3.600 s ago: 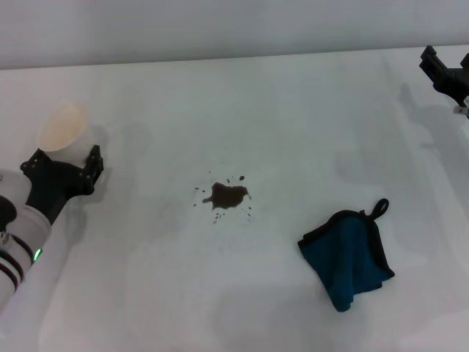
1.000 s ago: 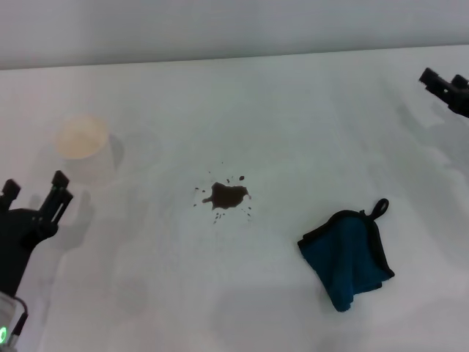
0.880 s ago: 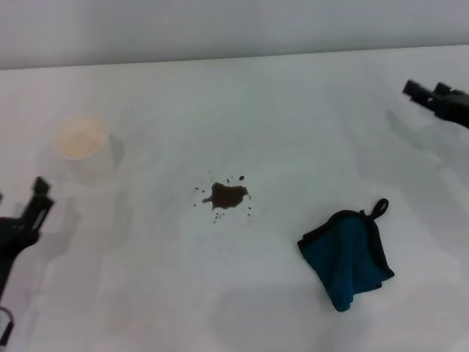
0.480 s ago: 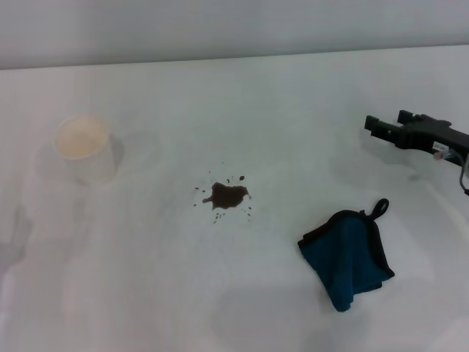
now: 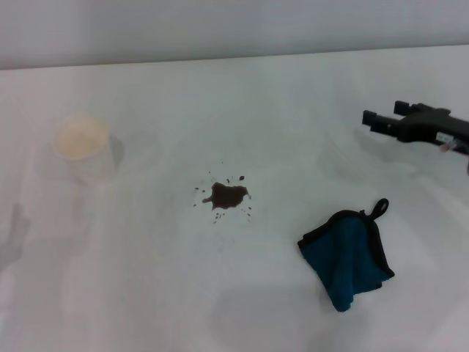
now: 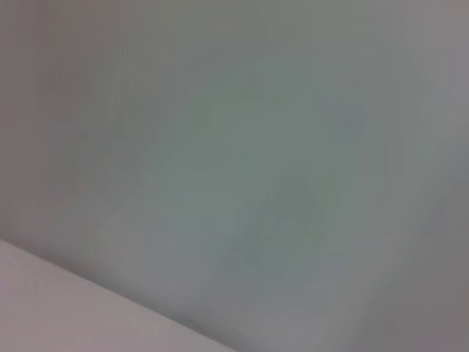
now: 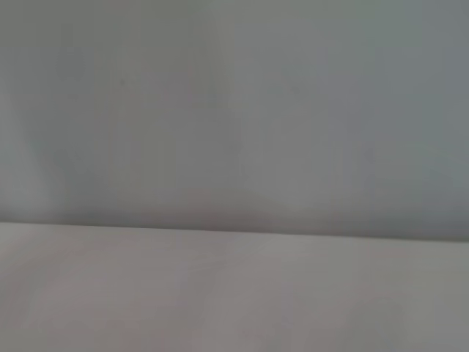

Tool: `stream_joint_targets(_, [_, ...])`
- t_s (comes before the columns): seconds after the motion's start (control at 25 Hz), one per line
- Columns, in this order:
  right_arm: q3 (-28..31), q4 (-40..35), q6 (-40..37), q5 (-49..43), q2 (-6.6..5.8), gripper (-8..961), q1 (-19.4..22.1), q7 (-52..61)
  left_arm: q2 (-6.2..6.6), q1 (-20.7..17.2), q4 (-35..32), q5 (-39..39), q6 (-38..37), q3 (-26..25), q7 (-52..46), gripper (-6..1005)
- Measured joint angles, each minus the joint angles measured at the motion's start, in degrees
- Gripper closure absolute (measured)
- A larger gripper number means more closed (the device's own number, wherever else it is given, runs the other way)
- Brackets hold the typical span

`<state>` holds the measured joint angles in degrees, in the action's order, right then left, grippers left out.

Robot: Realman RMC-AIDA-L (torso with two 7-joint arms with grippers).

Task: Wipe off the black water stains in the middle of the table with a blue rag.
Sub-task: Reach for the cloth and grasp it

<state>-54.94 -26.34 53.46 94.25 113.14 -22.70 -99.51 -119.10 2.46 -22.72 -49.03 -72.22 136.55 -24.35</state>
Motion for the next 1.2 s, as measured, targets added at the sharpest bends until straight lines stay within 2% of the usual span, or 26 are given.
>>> stream_joint_targets(0.16, [0.0, -10.83, 6.3, -8.02, -1.36, 99, 1.8, 9.81, -0.14, -0.69, 0.12, -2.57, -2.2, 0.11, -0.13, 119])
stream_joint_targets(0.2, [0.0, -14.23, 8.46, -9.33, -1.28, 99, 2.61, 11.26, -0.17, -0.93, 0.13, -3.08, -3.04, 0.22, -0.15, 119])
stream_joint_targets(0.24, [-0.01, -20.38, 11.62, -11.6, -0.62, 99, 4.07, 14.07, -0.21, -1.33, 0.14, -3.61, -4.24, 0.45, -0.16, 119])
stream_joint_targets(0.28, [-0.01, -20.38, 11.62, -11.6, -0.62, 99, 4.07, 14.07, -0.21, -1.33, 0.14, -3.61, -4.24, 0.45, -0.16, 119])
stream_joint_targets(0.36, [-0.04, -25.47, 13.33, -13.59, 0.54, 99, 5.41, 16.33, -0.15, -1.52, 0.34, -3.68, -4.49, 0.49, -0.25, 119])
stream_joint_targets(0.44, [-0.69, -28.18, 14.06, -14.72, 1.12, 99, 6.02, 18.24, -0.13, -1.54, 0.61, -3.75, -4.55, 0.48, -1.13, 119])
stream_joint_targets(0.68, [-7.1, -33.8, 12.02, -15.52, 1.35, 100, 6.43, 23.02, -0.18, -1.51, 0.69, -3.82, -4.81, 0.47, -2.83, 120])
stream_joint_targets(0.8, [-9.25, -39.83, 10.83, -20.57, 1.39, 101, 5.87, 32.42, -0.16, -1.08, 0.73, -3.84, -4.84, 0.46, -3.21, 120])
stream_joint_targets(0.92, [-11.91, -50.86, 12.51, -28.66, 1.39, 101, 6.38, 44.25, -0.02, -0.49, 0.7, -3.86, -4.87, 0.34, -5.54, 120])
stream_joint_targets(1.2, [-19.24, -78.3, 21.97, -47.46, 1.34, 101, 9.39, 64.17, 0.13, 2.09, 2.95, -3.88, -4.8, 0.36, -6.72, 119])
